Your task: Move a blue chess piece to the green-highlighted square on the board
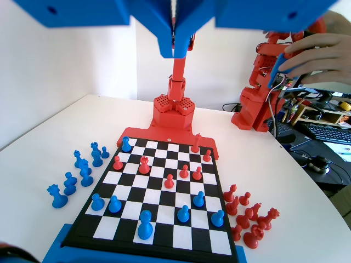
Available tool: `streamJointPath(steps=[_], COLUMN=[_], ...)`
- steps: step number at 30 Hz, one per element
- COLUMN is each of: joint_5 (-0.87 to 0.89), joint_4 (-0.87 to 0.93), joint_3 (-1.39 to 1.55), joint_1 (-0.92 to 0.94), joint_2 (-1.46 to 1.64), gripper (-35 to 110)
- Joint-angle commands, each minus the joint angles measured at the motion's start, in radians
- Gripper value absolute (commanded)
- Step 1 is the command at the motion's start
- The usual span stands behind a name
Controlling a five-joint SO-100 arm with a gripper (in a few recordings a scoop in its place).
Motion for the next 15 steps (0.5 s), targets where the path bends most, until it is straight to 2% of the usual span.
streamJointPath(steps=[1, 15], joint_5=[-0.009, -0.025], joint_4=[-0.015, -0.02], joint_3=[0.006, 0.006], joint_1=[-0.005, -0.005], joint_2=[0.003, 0.003], gripper=[2, 1])
